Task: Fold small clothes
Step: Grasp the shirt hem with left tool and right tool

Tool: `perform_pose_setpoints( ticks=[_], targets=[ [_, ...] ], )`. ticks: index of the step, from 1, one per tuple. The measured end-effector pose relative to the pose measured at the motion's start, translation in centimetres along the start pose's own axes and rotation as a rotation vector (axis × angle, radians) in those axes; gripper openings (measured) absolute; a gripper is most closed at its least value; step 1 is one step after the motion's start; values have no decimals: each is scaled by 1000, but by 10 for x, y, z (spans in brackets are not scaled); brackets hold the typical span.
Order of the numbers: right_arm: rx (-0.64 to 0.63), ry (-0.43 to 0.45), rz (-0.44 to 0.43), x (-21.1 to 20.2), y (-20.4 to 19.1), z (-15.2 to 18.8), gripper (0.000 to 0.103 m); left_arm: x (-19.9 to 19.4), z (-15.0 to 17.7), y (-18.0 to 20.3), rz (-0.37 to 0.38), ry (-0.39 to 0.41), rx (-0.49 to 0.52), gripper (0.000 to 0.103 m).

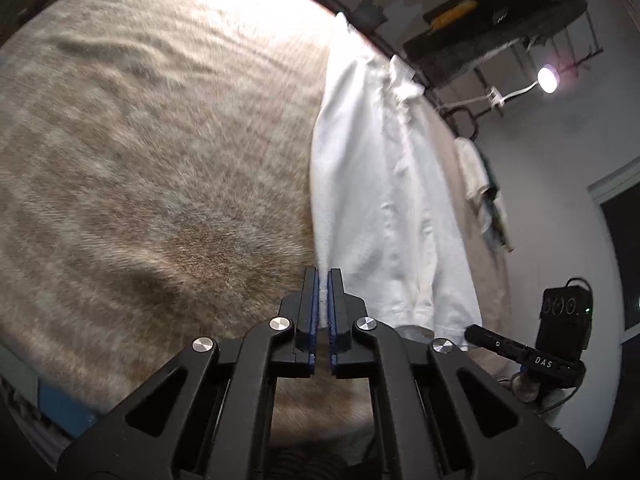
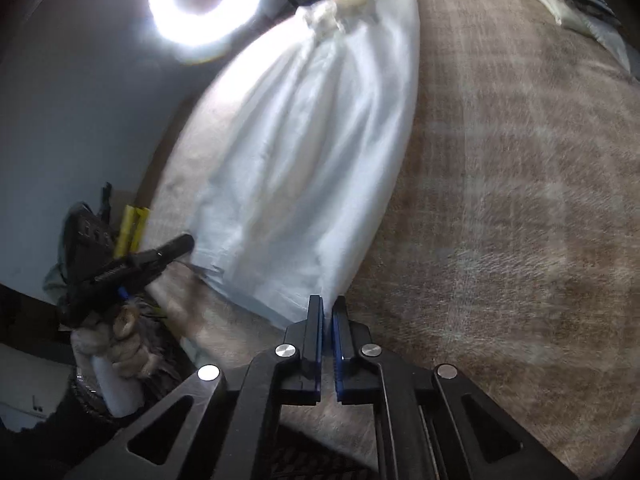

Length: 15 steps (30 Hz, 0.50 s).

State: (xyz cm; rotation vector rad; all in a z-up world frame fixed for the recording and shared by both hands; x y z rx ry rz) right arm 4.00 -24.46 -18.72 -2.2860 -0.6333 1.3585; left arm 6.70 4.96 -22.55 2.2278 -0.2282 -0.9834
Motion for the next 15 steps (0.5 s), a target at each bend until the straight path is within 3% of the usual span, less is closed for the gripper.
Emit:
perform_pose_setpoints(
  ticks=[2, 5, 11, 15],
  targets=[
    [25, 41, -56, -20, -3, -6, 1, -9, 0, 1, 3, 15, 9, 2],
    [10, 59, -64, -29, -4, -7, 1, -2, 7, -3, -20, -14, 42, 2],
    [13, -28, 29, 0, 14, 11, 1, 15, 16, -11, -70, -42, 55, 2],
    [36, -28, 17, -2, 13, 7, 1, 15, 11, -6, -65, -45, 71, 2]
  ],
)
Point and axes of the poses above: each gripper's, at about its wrist camera, not at the fingertips, and x roughly the way its jaws point, y to its right, z to its underside, the point moved 4 cm from there along x, roughly the way its jaws point, and after that the axes turned 14 degrees about y, right-handed, at the moved point
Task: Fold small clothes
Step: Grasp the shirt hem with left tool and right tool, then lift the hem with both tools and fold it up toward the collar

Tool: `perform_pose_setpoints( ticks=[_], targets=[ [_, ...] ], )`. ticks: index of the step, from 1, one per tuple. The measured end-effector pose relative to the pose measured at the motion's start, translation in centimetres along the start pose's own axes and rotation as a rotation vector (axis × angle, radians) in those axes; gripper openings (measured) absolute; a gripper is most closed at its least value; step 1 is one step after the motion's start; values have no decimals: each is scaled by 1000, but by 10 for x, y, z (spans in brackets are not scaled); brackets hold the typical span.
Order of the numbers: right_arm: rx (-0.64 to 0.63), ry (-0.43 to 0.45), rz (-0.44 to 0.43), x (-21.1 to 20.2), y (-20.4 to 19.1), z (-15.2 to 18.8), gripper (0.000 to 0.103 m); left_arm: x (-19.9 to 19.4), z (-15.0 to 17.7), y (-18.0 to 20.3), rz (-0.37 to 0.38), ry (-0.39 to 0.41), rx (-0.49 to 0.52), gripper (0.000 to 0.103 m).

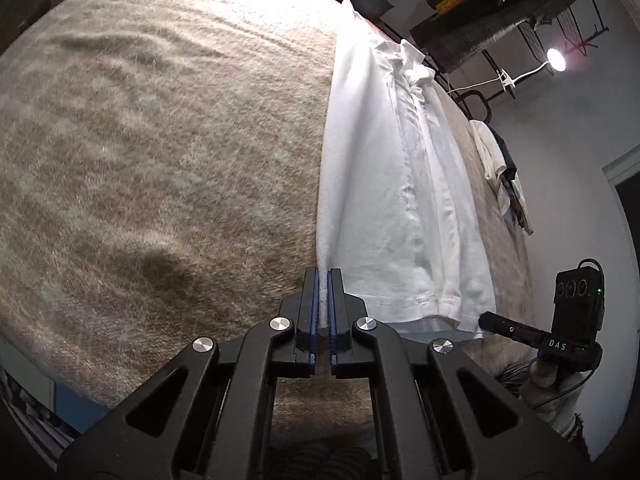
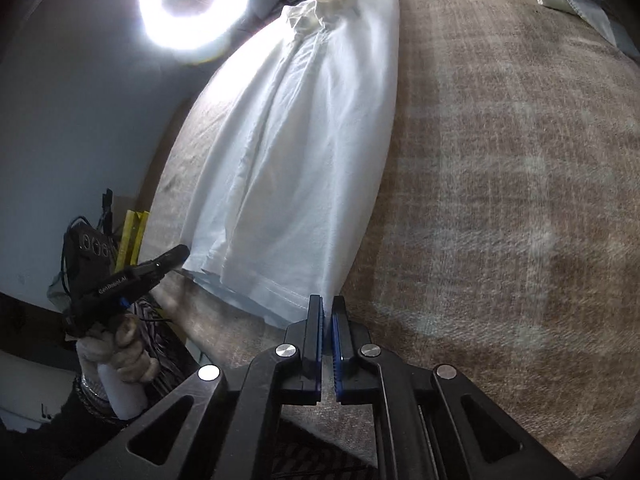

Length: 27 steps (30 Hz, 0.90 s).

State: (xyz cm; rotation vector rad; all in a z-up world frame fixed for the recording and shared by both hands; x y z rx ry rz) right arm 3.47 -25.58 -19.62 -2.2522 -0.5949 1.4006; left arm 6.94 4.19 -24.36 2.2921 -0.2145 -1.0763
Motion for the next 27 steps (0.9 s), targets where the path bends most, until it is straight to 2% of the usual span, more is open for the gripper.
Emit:
perform_pose_setpoints(
  ticks=[5, 10, 13, 20, 27],
  targets=[
    [54, 35, -69, -14, 14, -17, 1, -2, -17, 9, 26, 12, -11, 2],
    [81, 84, -103, -19, 14, -42, 1, 5, -42, 24, 40, 30, 6, 2],
    [88, 110, -103, -16, 13, -62, 1, 16, -64, 31, 43, 37, -4, 2],
    [116, 172, -84, -1, 17, -117, 1, 53, -117, 47, 18, 74, 50, 2],
    [159, 182, -49, 27, 37, -153, 1, 92, -134, 43, -21, 58, 63, 2]
  ],
)
Point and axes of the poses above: each gripper's, at about its wrist camera, not at the fingertips, and x roughly the way its jaws point, y to its right, z to its underside, the point moved 4 cm from there along x, roughly the way its jaws point, and after that the axes turned 14 degrees about y, right-handed, at the moved point
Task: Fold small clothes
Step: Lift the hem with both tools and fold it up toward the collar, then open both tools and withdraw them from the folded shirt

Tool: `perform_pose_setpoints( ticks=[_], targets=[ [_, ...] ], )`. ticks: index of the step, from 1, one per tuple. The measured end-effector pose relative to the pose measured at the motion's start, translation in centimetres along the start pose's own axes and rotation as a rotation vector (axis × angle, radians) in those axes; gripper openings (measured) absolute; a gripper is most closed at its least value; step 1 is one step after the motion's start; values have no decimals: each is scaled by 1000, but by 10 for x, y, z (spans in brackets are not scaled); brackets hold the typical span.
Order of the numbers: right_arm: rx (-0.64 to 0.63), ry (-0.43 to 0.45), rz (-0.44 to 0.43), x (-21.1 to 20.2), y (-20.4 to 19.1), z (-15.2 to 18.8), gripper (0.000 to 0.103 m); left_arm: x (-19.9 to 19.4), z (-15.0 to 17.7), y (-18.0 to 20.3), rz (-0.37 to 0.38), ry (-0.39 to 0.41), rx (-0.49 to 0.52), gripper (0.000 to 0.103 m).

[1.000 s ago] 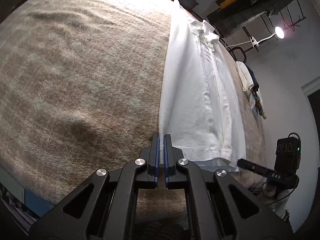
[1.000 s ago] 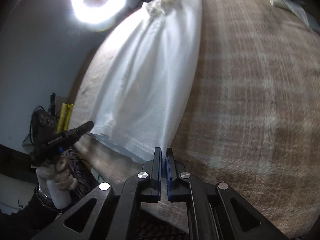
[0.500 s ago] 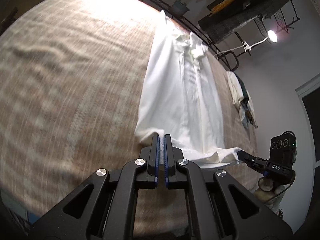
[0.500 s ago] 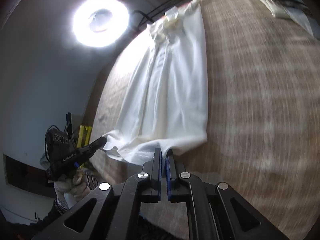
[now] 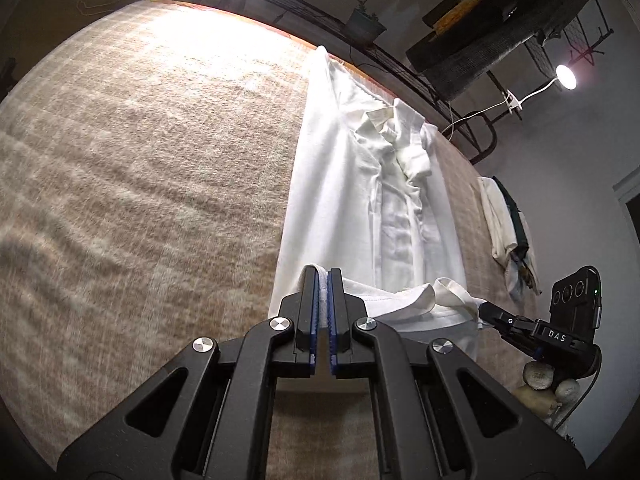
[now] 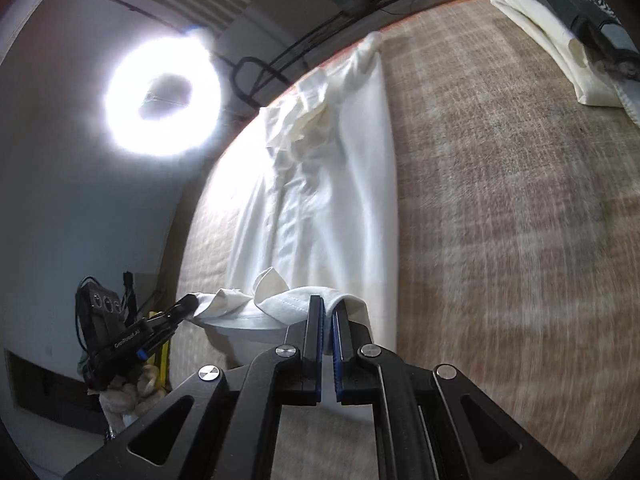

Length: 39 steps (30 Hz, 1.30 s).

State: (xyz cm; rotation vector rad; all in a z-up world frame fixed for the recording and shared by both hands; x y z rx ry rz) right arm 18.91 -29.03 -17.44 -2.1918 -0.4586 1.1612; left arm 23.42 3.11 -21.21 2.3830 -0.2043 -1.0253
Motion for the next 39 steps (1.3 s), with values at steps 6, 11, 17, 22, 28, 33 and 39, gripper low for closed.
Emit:
perform_pose_setpoints(
  ticks=[6, 11, 17, 22, 28, 33, 39],
  targets=[
    [-10, -20, 35, 22, 3, -7, 6, 16, -6, -5, -54, 27, 16, 2],
    [-92, 16, 69, 16, -9, -20, 23, -5, -19, -7, -79, 104, 70, 2],
    [-259, -15, -42, -2, -34, -1, 23, -24, 7, 8, 13, 39, 219, 2],
    [-412, -147, -24, 18, -44, 34, 21, -9, 38, 22, 13, -57, 341, 2],
    [-505, -199, 43, 53, -49, 35, 20, 23, 36, 16, -28, -105, 308, 2],
    [-490, -130, 87, 66, -50, 6, 20, 39, 16, 18, -52, -67, 306, 2],
    [-452, -45, 150, 68, -44, -24, 22, 51, -12, 12, -102, -13, 265, 2]
  ],
)
Point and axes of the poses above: each gripper's, at about its wrist camera, not at the fingertips, and x roughly the way its jaws point, y to its right, z to its underside, the point moved 4 cm from there along x, roughly the way its jaws point, and after that the axes turned 14 degrees about y, right-handed, at the moved point
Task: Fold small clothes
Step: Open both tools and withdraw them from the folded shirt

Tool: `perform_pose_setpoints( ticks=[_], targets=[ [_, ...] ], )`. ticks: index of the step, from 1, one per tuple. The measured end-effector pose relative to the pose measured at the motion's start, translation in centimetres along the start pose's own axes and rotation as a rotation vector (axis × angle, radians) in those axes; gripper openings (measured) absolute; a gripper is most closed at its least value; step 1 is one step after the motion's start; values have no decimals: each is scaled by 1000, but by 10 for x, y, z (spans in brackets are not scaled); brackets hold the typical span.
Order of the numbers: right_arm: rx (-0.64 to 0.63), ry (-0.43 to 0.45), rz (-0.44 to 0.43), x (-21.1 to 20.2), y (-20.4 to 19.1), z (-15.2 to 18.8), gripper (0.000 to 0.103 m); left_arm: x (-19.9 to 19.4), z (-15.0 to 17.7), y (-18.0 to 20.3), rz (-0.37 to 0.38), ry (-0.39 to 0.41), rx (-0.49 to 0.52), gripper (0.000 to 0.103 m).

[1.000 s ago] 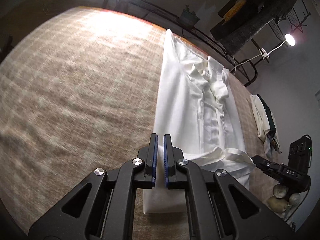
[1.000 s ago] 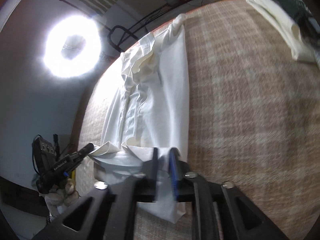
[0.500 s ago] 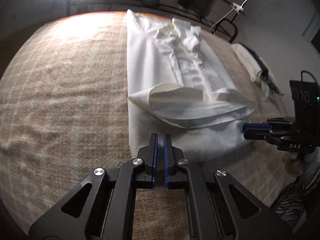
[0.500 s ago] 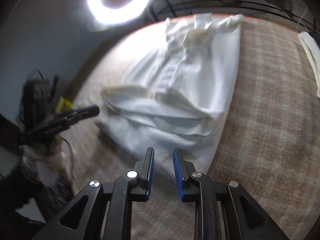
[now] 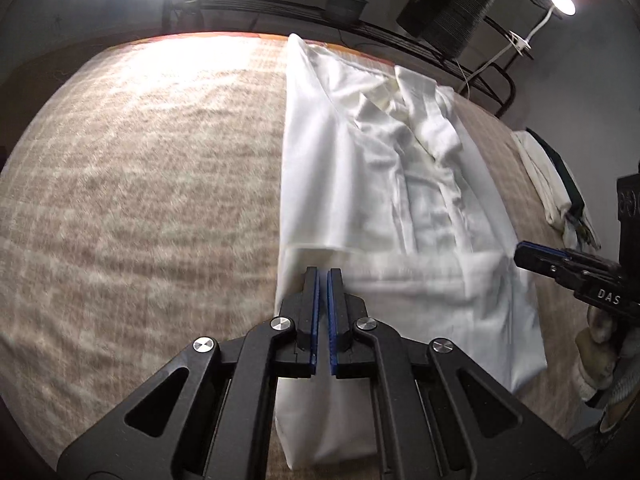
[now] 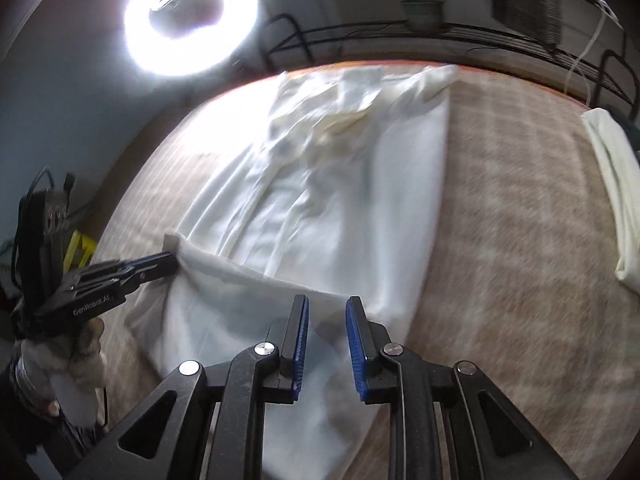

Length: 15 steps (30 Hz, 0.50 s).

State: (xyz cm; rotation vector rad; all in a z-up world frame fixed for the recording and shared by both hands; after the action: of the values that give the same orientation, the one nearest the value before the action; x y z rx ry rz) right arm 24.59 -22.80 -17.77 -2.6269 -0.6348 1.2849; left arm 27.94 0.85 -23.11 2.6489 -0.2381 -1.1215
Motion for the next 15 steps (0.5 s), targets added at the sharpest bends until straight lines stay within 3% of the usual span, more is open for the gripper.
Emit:
perform_pose_setpoints(
  ticks=[4, 9, 10, 11, 12, 13, 15],
  targets=[
    [52, 45, -4, -4, 14, -18, 26, 5, -25, 1, -6, 42, -14, 2],
    [134, 84, 4, -6, 39, -39, 28, 20, -69, 22, 46, 80, -29, 3],
    [144, 89, 12, -5, 45, -44, 36, 23, -77, 28, 55, 90, -26, 12],
    [147, 95, 21, -2, 48, -49, 38, 28, -89, 36, 70, 105, -18, 30],
    [148, 99, 39, 1, 53, -54, 38, 33, -97, 42, 78, 118, -11, 39],
    [148, 101, 47, 1, 59, -58, 38, 38, -105, 48, 83, 133, -1, 45],
    [164, 112, 67, 8, 71, -67, 38, 55, -123, 63, 93, 149, 21, 45]
  ],
)
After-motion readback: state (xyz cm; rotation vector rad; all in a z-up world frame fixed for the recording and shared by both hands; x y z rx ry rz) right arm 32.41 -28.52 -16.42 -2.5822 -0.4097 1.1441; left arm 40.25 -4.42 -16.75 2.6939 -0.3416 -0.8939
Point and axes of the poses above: each gripper's, at about its wrist camera, not at the fingertips, and x roughly the way its jaws point, y to its right, z to its underside, the point moved 4 cm from there along x, roughly the way its jaws point, and after that the axes turned 14 degrees about y, right-handed, at the moved point
